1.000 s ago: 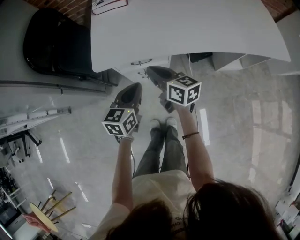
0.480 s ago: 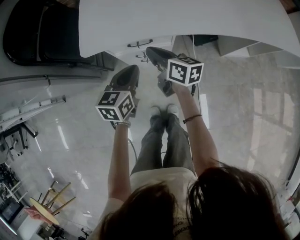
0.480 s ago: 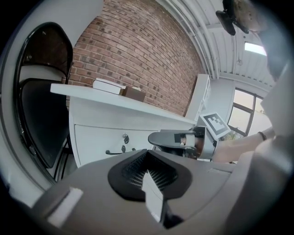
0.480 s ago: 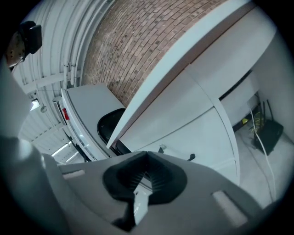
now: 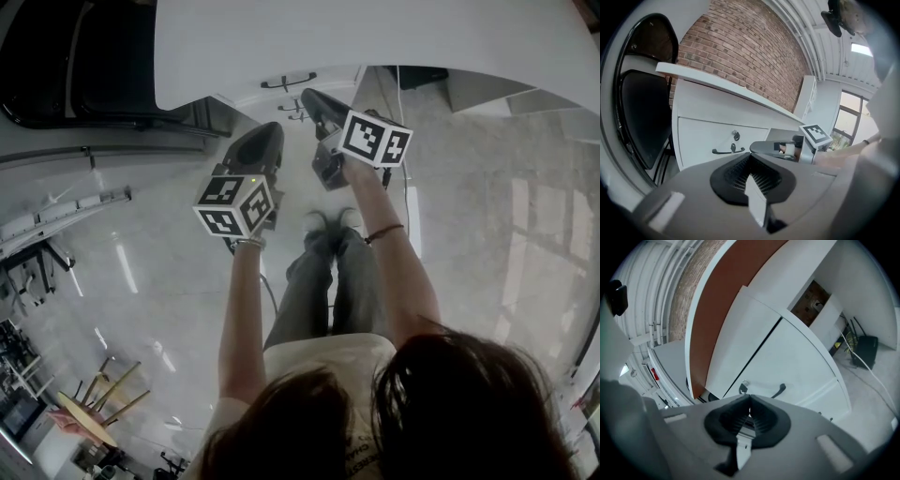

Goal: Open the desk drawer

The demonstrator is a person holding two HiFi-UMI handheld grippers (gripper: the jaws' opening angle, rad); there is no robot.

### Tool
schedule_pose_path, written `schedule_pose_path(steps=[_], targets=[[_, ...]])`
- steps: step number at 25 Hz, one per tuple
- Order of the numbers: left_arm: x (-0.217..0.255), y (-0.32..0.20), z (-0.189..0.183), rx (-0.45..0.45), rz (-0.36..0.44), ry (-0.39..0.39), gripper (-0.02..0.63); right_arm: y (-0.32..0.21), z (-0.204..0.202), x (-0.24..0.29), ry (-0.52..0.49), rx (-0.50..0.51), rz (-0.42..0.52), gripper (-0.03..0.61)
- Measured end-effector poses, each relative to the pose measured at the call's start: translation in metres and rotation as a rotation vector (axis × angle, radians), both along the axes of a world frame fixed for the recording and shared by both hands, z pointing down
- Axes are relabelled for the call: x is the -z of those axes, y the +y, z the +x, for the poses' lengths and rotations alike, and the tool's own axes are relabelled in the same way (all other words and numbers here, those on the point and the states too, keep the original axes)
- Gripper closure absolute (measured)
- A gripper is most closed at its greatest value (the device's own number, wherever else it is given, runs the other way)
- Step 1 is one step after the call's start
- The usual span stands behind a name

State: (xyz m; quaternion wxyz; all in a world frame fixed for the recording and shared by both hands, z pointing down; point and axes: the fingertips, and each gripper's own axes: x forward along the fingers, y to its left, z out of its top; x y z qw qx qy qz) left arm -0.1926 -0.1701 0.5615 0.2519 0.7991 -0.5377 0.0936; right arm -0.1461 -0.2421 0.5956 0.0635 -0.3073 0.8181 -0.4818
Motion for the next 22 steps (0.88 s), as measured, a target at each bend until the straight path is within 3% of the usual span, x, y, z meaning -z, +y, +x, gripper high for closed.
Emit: schedule_pose_path(steps=[22], targets=[[-0.041,-0.028,-0.019,0.022,-0.027,0.029,0.614,-0.04,-0.019,-0.064,-0.131,-0.112,-0.198,0.469]])
